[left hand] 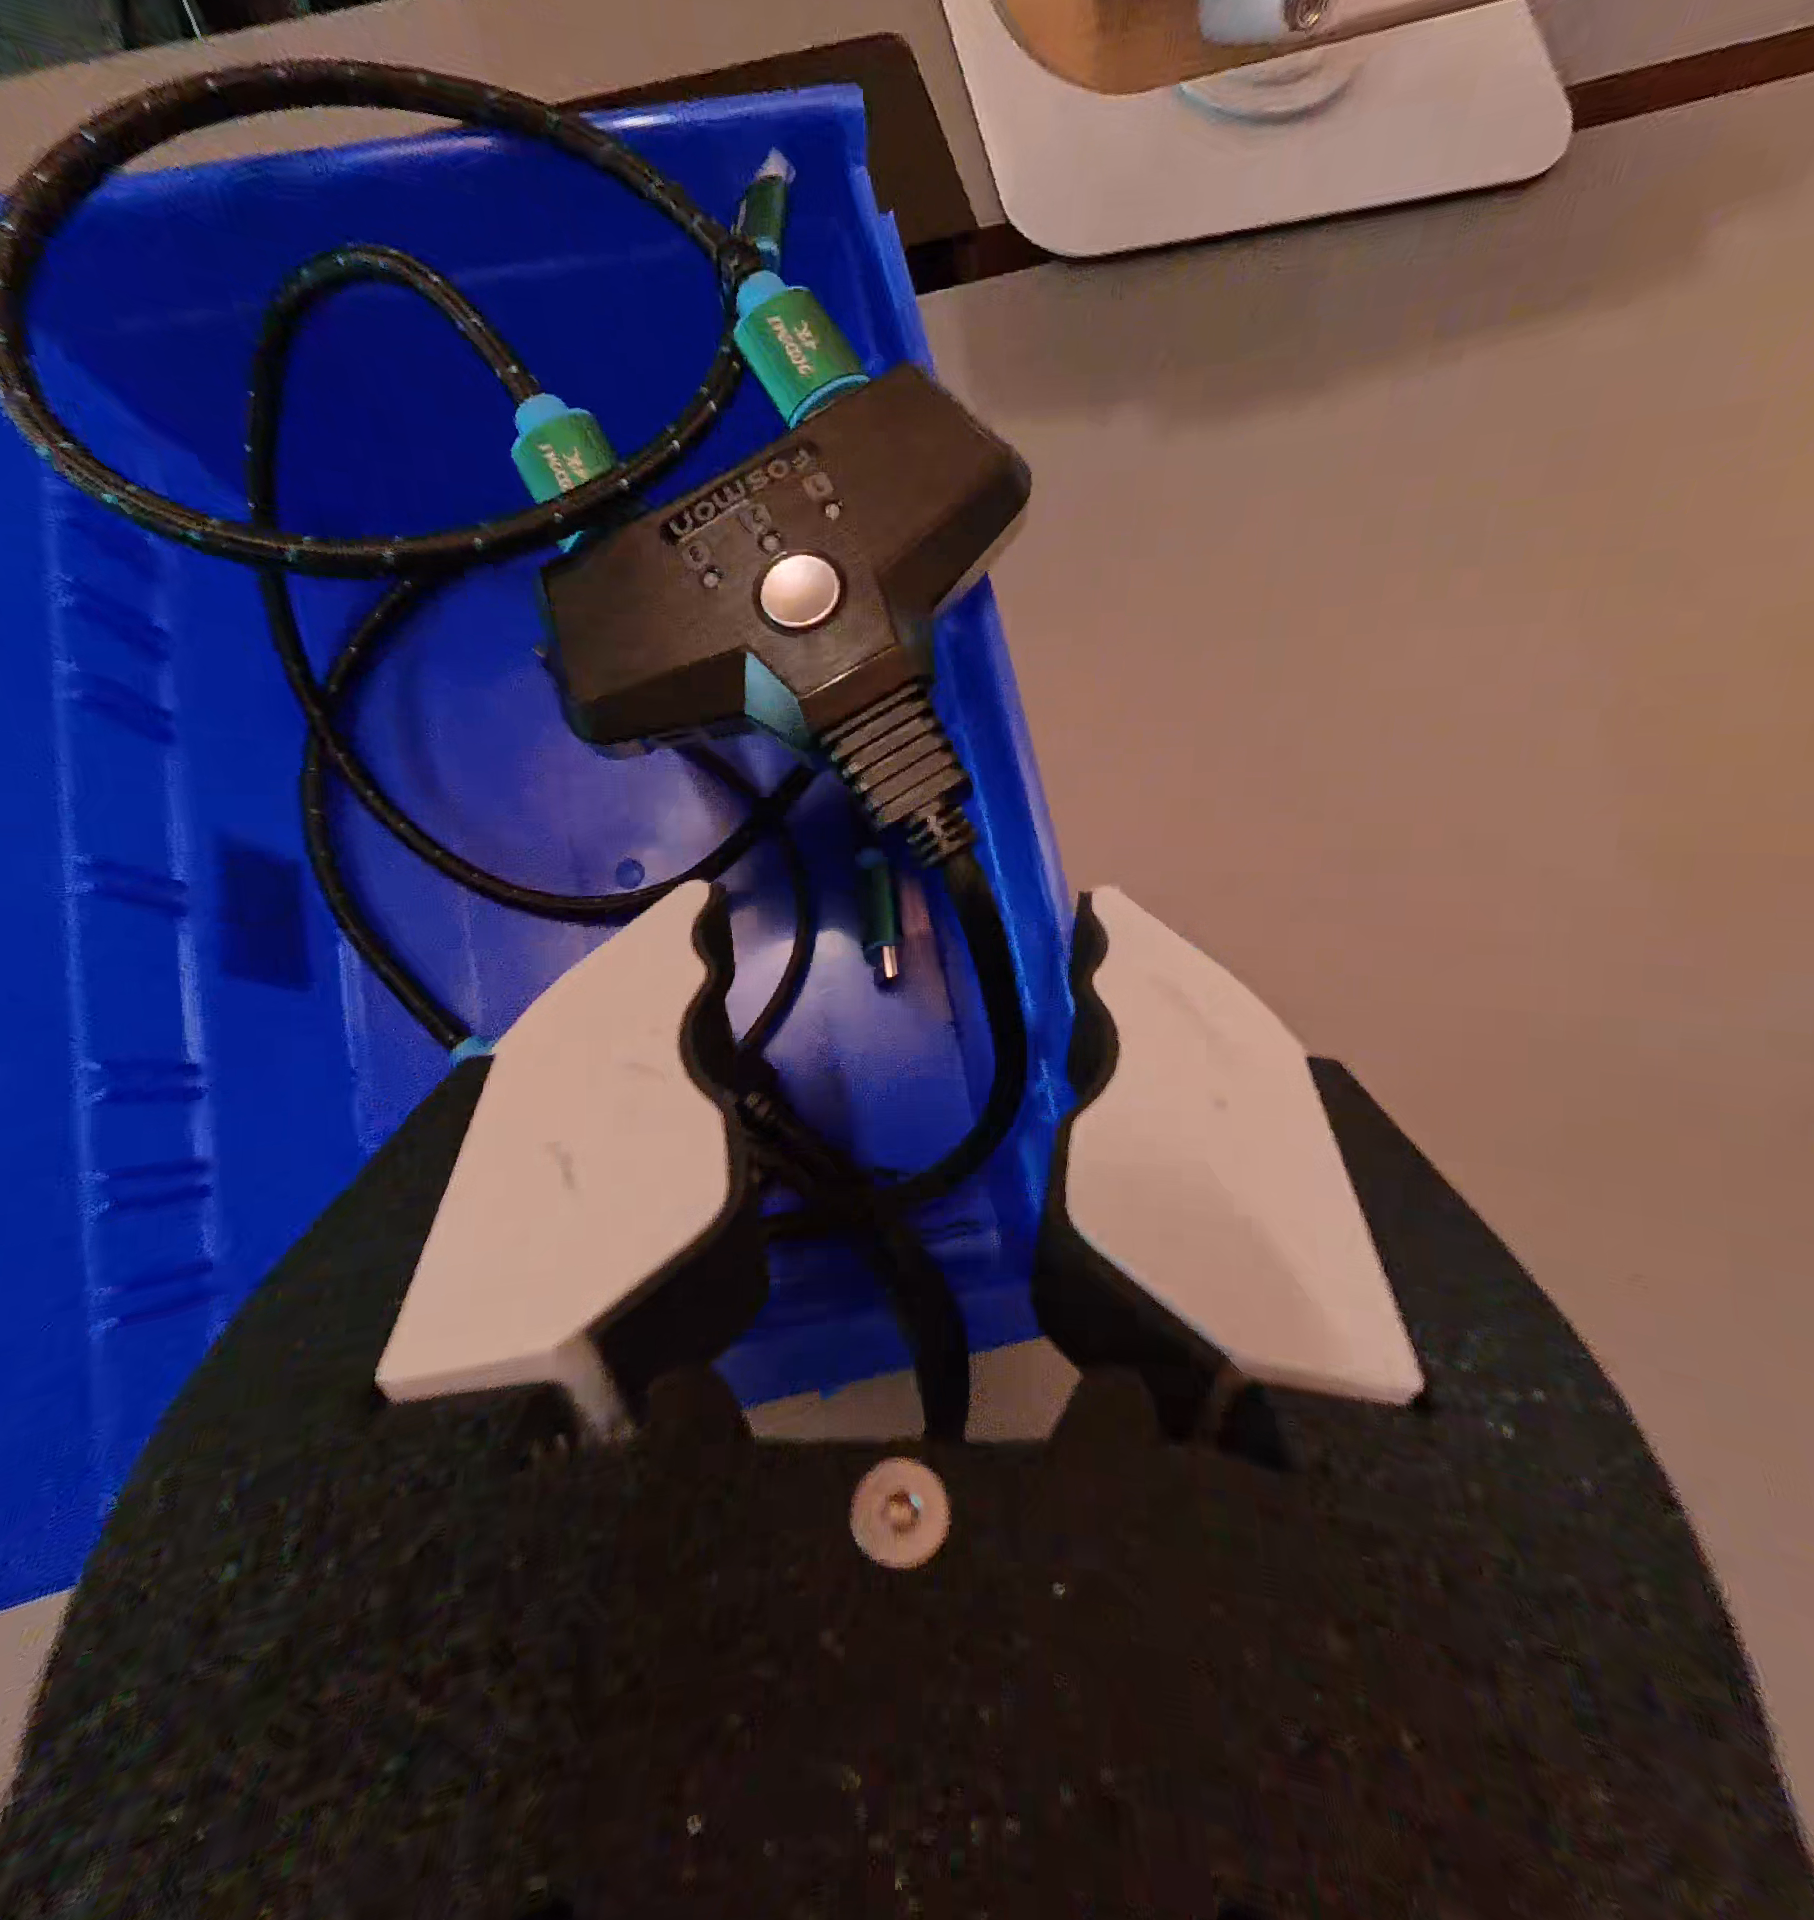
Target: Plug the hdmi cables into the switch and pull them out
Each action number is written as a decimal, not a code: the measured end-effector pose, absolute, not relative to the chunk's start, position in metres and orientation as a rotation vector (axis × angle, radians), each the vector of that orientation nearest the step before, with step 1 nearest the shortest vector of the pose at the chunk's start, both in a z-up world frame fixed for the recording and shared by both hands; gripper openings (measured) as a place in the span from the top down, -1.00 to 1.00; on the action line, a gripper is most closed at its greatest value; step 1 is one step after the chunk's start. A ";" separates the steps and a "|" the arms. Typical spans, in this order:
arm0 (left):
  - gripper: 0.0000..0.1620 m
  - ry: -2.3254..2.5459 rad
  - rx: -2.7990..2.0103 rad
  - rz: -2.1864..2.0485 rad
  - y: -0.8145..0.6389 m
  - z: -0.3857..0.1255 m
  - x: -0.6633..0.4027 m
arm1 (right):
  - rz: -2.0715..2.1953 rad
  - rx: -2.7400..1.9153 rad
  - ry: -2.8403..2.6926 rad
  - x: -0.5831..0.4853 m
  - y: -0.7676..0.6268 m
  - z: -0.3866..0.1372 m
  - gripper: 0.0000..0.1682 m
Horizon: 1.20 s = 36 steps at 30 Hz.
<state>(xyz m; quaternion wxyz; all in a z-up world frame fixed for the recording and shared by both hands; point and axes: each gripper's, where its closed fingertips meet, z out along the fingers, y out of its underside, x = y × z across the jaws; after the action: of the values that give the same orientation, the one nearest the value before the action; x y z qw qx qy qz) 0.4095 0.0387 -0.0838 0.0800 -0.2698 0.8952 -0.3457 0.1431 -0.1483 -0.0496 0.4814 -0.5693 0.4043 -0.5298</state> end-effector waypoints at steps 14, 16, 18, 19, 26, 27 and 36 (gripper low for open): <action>0.62 2.837 -1.481 -1.414 0.012 -0.081 0.424 | -1.309 -1.421 0.989 0.145 -0.148 -0.056 -0.08; 0.51 2.876 -1.569 -1.335 0.021 -0.091 0.426 | -1.306 -1.425 0.990 0.145 -0.148 -0.057 -0.07; 0.28 2.853 -1.602 -1.321 0.025 -0.096 0.430 | -1.312 -1.432 0.991 0.145 -0.149 -0.058 -0.08; 0.37 2.865 -1.604 -1.395 0.020 -0.093 0.426 | -1.313 -1.431 0.992 0.145 -0.149 -0.058 -0.07; 0.72 2.809 -1.930 -1.881 -0.014 -0.080 0.419 | -1.370 -1.427 0.979 0.145 -0.151 -0.055 -0.02; 0.74 2.767 -1.963 -2.029 -0.017 -0.075 0.419 | -1.381 -1.434 0.973 0.144 -0.151 -0.055 -0.02; 0.80 2.501 -1.152 -2.881 -0.002 0.025 0.389 | -1.372 -1.442 0.997 0.144 -0.156 -0.060 -0.01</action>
<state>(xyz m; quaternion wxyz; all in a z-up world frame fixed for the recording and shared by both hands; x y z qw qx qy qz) 0.3894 -0.0022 0.0248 -0.4094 -0.2638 0.5724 -0.6596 0.1438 -0.1559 -0.0602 0.4417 -0.5812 0.4018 -0.5529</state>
